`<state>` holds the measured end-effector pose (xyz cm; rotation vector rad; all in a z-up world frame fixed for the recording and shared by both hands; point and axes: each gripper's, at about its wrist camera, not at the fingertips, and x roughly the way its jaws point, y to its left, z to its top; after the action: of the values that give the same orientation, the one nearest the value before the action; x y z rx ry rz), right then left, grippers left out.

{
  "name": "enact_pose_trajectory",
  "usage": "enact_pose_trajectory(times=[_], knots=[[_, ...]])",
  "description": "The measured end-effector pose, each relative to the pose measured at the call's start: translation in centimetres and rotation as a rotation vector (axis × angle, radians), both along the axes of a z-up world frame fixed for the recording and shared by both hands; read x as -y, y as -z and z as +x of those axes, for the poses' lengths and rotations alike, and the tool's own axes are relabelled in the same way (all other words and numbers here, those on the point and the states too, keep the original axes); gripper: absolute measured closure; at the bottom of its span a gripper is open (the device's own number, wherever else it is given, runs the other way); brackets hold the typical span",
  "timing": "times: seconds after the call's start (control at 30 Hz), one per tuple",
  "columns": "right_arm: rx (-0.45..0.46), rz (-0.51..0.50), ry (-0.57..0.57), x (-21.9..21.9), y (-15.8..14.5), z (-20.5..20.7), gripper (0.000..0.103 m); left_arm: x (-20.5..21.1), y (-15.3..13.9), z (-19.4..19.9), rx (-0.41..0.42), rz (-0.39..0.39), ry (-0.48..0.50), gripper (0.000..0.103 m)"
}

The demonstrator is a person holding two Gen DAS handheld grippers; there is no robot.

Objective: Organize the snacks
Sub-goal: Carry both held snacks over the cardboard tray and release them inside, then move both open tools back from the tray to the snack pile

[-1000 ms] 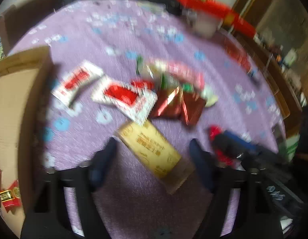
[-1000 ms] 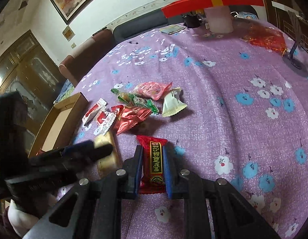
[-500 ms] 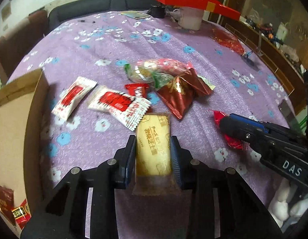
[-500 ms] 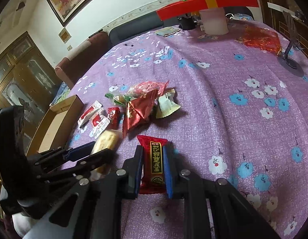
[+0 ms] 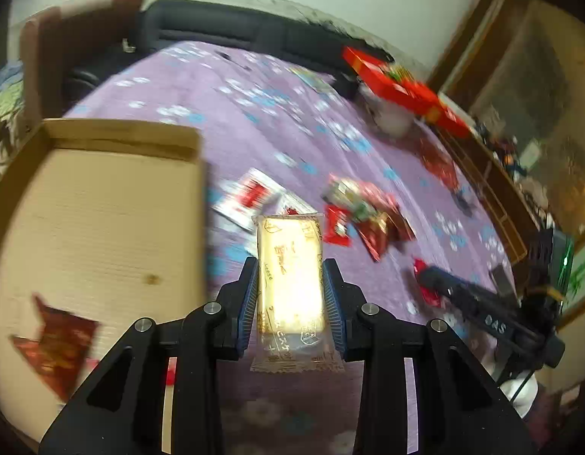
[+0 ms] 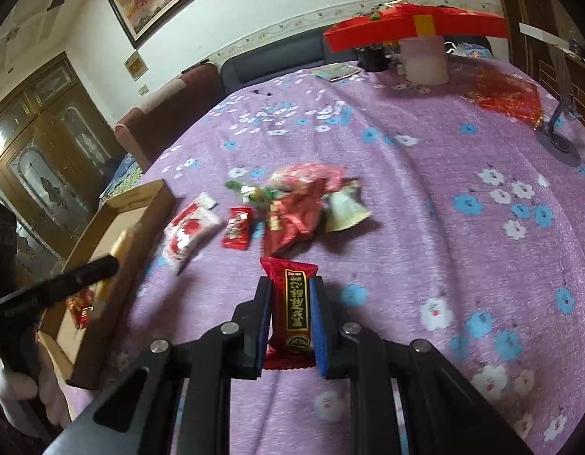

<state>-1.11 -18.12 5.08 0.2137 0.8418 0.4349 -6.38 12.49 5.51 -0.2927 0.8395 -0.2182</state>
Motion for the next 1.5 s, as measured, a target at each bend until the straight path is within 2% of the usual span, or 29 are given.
enact_pose_trajectory(times=[0.1, 0.37, 0.47, 0.57, 0.63, 0.73, 0.87, 1.03, 1.13, 1.3, 1.5], knots=[[-0.015, 0.02, -0.05, -1.9, -0.6, -0.4, 0.081, -2.9, -0.5, -0.3, 0.018, -0.02, -0.054, 0.07], [-0.031, 0.026, -0.233, -11.0, -2.9, -0.4, 0.081, -9.9, -0.3, -0.1, 0.018, -0.072, -0.178, 0.07], [-0.033, 0.013, -0.297, -14.7, -3.4, -0.4, 0.081, -11.9, 0.3, 0.0, 0.005, -0.082, -0.21, 0.07], [-0.034, -0.015, -0.351, -18.5, -3.3, -0.2, 0.081, -13.3, 0.8, 0.0, -0.01, -0.123, -0.216, 0.07], [-0.039, -0.034, -0.378, -20.6, -3.1, -0.1, 0.081, -13.9, 0.8, -0.1, -0.006, -0.114, -0.225, 0.07], [-0.044, -0.066, -0.41, -23.4, -2.7, 0.0, 0.081, -14.8, 0.9, 0.1, -0.014, -0.127, -0.235, 0.07], [-0.045, -0.112, -0.426, -26.0, -1.8, 0.6, 0.081, -16.5, 1.5, 0.3, -0.035, -0.19, -0.251, 0.07], [-0.026, -0.175, -0.416, -27.9, -1.0, 1.1, 0.08, -18.0, 1.7, 0.0, -0.039, -0.232, -0.265, 0.07], [-0.032, -0.166, -0.408, -28.2, -1.0, 1.0, 0.076, -18.4, 1.3, -0.5, -0.038, -0.233, -0.271, 0.07], [-0.01, -0.137, -0.383, -27.7, -1.8, 0.5, 0.069, -17.4, -0.4, -2.4, 0.006, -0.144, -0.283, 0.07], [0.009, -0.097, -0.325, -24.4, -3.0, -0.2, 0.066, -13.3, -2.9, -4.6, 0.084, 0.076, -0.302, 0.07]])
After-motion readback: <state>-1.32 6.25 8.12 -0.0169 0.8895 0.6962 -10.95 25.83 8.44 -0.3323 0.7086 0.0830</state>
